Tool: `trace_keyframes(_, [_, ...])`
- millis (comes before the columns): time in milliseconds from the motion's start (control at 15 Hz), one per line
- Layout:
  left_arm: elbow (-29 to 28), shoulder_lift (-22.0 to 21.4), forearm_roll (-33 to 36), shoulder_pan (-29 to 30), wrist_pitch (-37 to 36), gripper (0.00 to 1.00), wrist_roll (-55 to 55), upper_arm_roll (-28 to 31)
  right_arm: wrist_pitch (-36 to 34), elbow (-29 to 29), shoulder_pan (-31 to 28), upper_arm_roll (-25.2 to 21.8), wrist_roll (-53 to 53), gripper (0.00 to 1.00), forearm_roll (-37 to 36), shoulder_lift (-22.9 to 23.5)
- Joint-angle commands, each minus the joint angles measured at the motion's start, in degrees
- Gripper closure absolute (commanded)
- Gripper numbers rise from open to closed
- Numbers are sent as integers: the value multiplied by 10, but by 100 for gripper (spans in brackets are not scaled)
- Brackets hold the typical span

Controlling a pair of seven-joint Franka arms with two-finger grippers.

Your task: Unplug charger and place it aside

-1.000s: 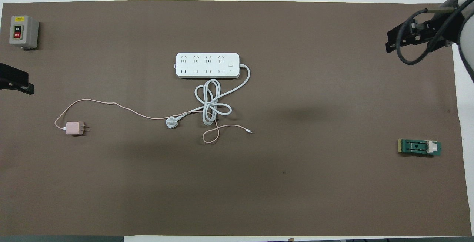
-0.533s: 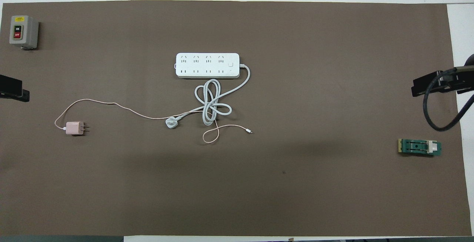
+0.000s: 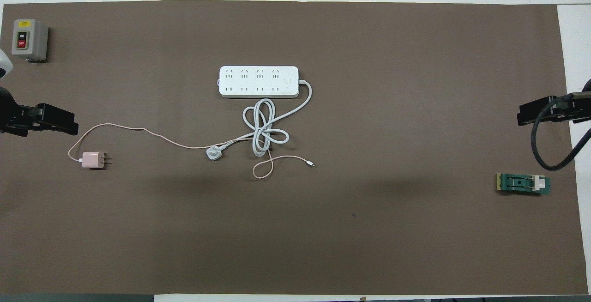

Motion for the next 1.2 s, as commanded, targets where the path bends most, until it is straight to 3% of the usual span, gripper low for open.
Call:
trace_keyframes(0, [6, -14, -4, -12, 8, 0, 9, 7, 8, -9, -12, 11, -14, 0, -1, -7])
trace_keyframes(267, [9, -5, -4, -20, 57, 0, -22, 8, 10, -10, -10, 11, -8, 0, -1, -7])
trace_keyframes(1133, [8, -7, -3, -24, 47, 0, -22, 10, 7, -10, -8, 11, 7, 0, -1, -8])
